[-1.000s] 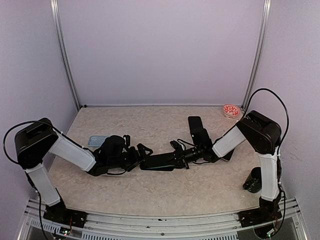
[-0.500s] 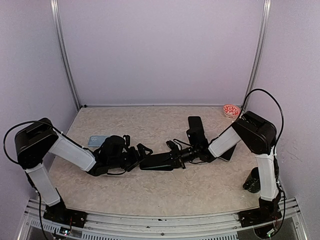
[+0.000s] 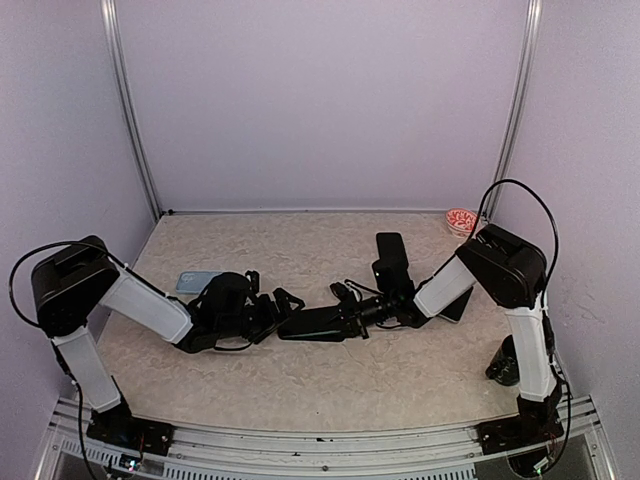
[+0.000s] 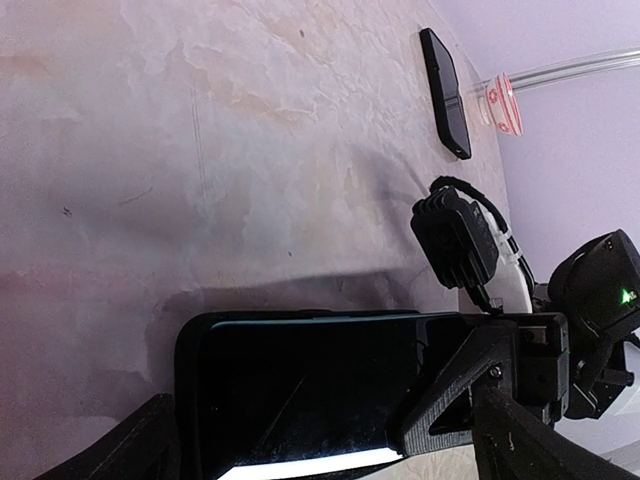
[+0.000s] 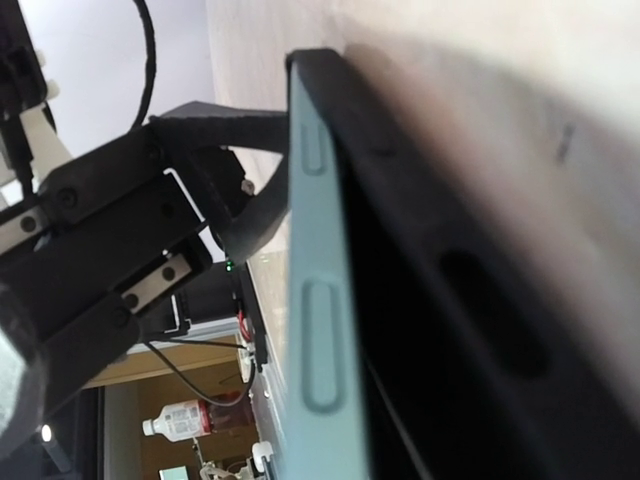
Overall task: Put the phone into the phone case
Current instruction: Install the phone on the phone case.
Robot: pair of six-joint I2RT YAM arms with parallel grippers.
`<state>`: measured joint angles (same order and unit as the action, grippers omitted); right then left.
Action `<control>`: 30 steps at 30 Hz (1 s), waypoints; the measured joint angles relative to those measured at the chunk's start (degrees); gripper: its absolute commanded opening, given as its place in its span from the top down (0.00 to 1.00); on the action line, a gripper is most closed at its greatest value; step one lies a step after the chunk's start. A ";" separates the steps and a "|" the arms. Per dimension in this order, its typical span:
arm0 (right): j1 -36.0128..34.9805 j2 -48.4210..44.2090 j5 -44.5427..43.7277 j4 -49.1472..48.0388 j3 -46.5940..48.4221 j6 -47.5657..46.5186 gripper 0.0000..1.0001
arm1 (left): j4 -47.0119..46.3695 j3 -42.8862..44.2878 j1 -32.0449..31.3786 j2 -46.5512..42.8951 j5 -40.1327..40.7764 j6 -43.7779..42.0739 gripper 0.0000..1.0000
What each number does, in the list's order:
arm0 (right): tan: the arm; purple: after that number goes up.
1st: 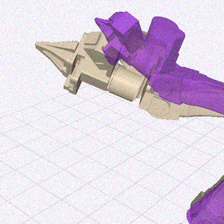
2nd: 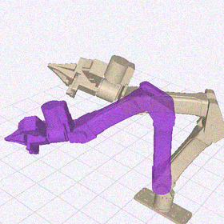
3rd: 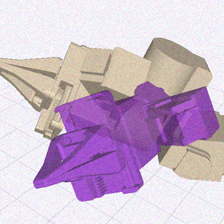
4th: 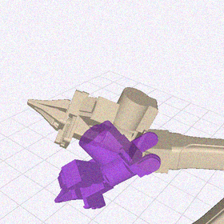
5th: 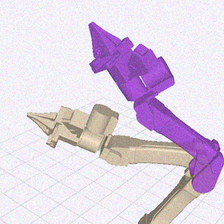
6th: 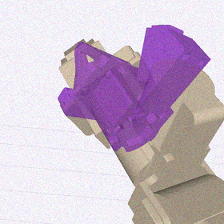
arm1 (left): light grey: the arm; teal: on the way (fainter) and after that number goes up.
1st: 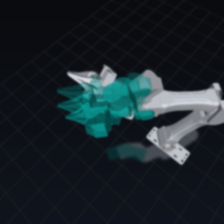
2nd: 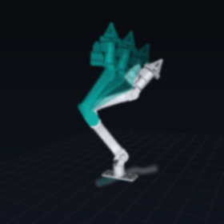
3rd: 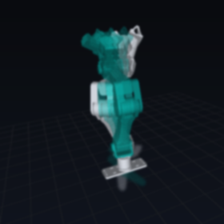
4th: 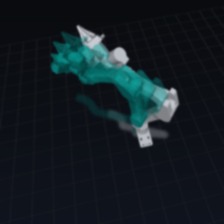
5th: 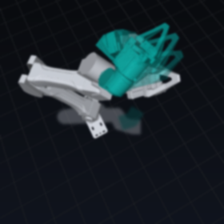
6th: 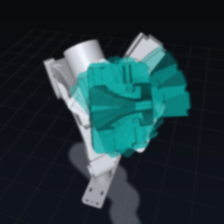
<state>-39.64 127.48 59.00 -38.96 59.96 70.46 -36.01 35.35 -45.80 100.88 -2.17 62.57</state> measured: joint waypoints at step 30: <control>-2.21 0.57 2.27 -18.95 -3.58 7.06 1.00 | -2.19 -2.69 0.02 -1.07 -1.84 -0.20 0.10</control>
<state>-41.85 128.05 61.28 -57.91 56.38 77.52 -38.20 32.67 -45.78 99.81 -4.01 62.37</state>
